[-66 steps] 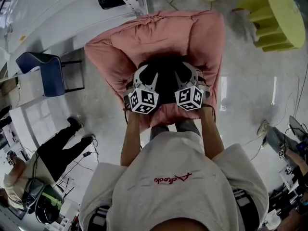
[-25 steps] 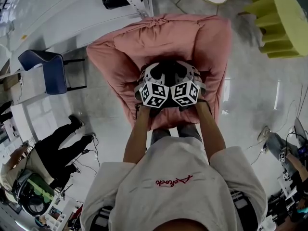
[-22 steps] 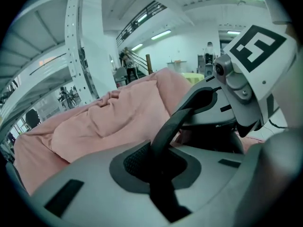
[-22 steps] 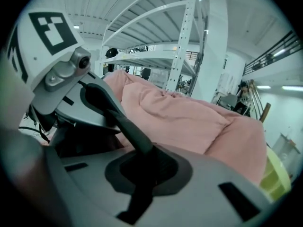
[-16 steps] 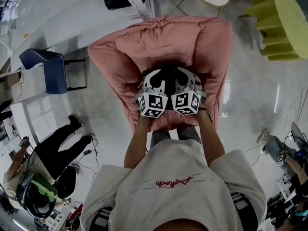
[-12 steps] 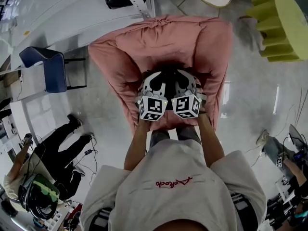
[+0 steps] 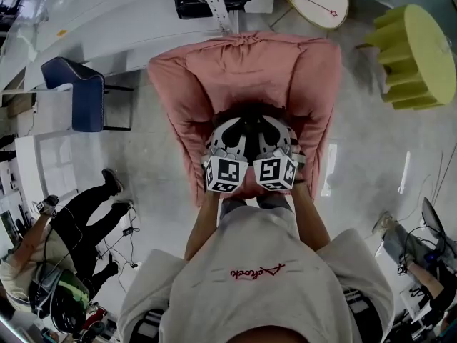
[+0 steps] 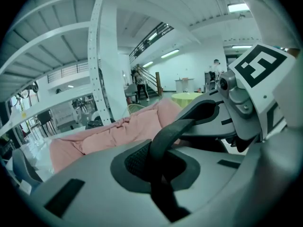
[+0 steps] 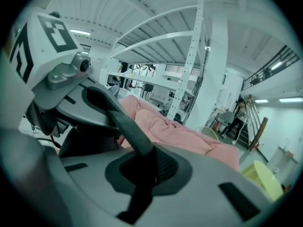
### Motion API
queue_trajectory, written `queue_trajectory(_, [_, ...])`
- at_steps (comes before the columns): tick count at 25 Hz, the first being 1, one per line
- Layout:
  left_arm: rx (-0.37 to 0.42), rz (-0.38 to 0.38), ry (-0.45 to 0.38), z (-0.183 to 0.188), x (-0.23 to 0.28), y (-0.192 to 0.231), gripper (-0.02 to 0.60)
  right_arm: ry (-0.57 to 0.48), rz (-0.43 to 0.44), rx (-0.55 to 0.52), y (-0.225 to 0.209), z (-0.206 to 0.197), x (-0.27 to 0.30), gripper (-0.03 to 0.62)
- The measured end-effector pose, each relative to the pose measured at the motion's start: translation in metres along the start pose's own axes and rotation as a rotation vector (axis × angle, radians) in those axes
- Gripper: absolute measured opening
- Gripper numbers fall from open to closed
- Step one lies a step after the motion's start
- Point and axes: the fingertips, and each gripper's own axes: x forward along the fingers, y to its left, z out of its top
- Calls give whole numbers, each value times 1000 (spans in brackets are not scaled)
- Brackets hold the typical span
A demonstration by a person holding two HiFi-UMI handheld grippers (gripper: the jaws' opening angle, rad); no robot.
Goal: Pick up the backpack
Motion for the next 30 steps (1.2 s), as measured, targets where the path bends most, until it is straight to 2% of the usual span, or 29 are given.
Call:
queue_trajectory(4, [16, 44, -55, 31, -31, -3, 29, -52, -29, -33, -6, 31, -32, 23])
queue_trajectory(9, [68, 162, -157, 82, -50, 21, 29, -203, -68, -104, -31, 87, -44, 23])
queue_trajectory(13, [50, 145, -173, 96, -79, -18, 29, -189, -92, -132, -32, 85, -96, 23])
queue_trajectory(20, [46, 185, -182, 89, -136, -36, 29, -218, -91, -162, 3, 98, -138, 23])
queue_trajectory(25, [61, 156, -181, 73, -165, -58, 26, -190, -102, -146, 31, 86, -166, 23])
queue_trajectory(30, [81, 118, -190, 48, -211, -85, 25, -161, -125, -146, 76, 75, -205, 23])
